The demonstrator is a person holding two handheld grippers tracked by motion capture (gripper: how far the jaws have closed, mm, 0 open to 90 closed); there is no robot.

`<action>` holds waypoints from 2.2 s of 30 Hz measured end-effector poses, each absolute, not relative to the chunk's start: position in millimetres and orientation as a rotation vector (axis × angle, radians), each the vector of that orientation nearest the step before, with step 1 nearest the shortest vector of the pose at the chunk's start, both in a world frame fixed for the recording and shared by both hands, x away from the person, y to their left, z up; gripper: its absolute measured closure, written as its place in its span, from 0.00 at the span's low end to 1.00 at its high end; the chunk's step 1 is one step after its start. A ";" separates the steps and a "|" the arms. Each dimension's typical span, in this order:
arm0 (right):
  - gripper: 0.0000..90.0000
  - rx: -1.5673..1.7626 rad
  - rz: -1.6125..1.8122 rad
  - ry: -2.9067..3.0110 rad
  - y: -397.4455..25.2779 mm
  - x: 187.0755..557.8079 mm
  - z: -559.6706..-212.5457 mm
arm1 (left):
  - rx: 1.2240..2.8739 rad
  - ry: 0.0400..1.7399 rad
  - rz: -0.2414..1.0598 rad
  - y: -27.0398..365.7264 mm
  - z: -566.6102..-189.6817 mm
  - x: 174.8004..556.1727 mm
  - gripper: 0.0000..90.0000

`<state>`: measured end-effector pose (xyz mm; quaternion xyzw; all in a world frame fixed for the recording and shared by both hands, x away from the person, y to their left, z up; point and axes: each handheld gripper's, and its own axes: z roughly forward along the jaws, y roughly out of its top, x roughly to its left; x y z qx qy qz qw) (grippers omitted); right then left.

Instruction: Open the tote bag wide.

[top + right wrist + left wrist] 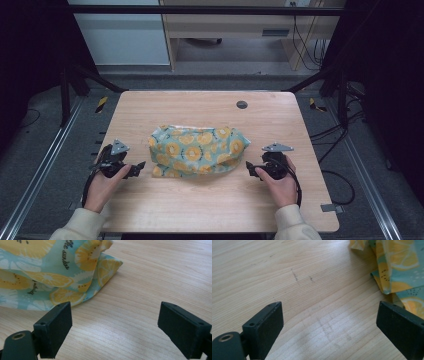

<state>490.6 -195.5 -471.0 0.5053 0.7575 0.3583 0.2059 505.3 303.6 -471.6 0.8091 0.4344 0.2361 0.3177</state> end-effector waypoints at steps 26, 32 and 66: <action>0.38 1.181 1.120 2.156 -174.9 492.2 -389.4 | 2.168 1.153 0.619 303.3 -470.4 503.3 0.09; 0.39 1.146 1.122 2.186 -165.1 511.4 -371.5 | 2.175 1.154 0.620 302.4 -471.1 503.5 0.09; 1.00 0.786 1.296 2.382 -120.4 450.1 -367.2 | 2.155 1.153 0.636 302.6 -468.3 502.1 0.11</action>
